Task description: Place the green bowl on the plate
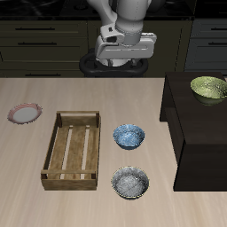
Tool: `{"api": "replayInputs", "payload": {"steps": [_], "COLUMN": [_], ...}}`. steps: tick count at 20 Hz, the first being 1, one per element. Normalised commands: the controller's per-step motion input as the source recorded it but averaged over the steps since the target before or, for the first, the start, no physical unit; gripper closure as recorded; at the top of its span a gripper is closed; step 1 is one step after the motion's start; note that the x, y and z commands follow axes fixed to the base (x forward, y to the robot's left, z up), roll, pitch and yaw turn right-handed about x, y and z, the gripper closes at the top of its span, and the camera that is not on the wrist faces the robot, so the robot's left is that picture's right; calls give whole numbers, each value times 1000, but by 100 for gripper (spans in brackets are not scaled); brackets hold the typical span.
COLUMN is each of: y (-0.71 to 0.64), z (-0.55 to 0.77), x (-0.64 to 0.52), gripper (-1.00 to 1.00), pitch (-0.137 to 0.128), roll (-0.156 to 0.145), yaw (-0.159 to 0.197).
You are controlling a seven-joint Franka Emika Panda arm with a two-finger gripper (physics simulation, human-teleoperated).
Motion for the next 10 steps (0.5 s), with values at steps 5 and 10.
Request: {"api": "replayInputs", "payload": {"steps": [5,10], "y": [135,176], "z": [136,125], "x": [136,116], "gripper": [-100,-100], "pitch": [-20,-9], "roll": [10,7], "yaw": [-9,-6]}}
